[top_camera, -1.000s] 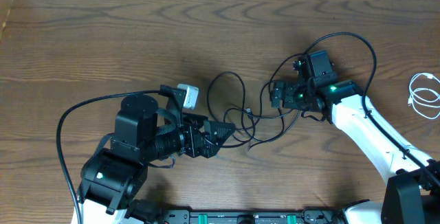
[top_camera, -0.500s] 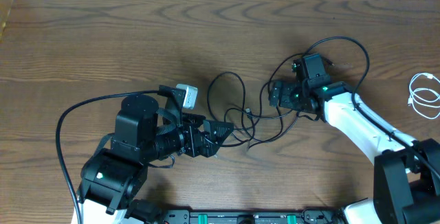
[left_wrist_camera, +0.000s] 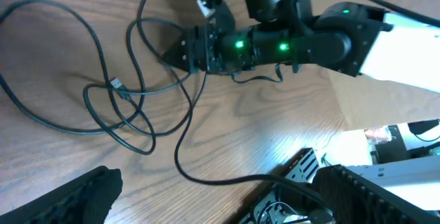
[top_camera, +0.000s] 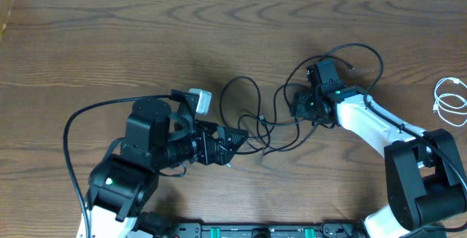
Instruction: Untangle cables
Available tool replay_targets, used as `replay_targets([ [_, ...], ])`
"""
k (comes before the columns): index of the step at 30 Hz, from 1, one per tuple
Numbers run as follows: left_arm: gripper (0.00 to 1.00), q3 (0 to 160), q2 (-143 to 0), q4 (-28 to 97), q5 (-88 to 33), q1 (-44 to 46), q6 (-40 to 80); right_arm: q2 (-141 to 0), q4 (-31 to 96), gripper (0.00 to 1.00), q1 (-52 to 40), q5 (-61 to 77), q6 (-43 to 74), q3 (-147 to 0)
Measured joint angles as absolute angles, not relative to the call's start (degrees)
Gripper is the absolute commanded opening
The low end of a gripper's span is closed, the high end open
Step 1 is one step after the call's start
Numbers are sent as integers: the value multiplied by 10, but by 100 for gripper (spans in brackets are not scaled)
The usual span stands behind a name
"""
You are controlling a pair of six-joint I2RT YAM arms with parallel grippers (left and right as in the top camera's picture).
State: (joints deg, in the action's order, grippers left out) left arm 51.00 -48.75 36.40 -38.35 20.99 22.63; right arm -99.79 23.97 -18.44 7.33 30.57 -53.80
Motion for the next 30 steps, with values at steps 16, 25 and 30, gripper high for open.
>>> replay_targets([
  [16,98,510,-518,375,-382,210,226,-976,246,38,-161,107,313,-538],
  [25,98,510,-521,375,-382,210,226,-976,244,35,-168,110,321,-537],
  [30,98,510,-521,375,-382,210,226,-976,188,28,-172,109,334,-505],
])
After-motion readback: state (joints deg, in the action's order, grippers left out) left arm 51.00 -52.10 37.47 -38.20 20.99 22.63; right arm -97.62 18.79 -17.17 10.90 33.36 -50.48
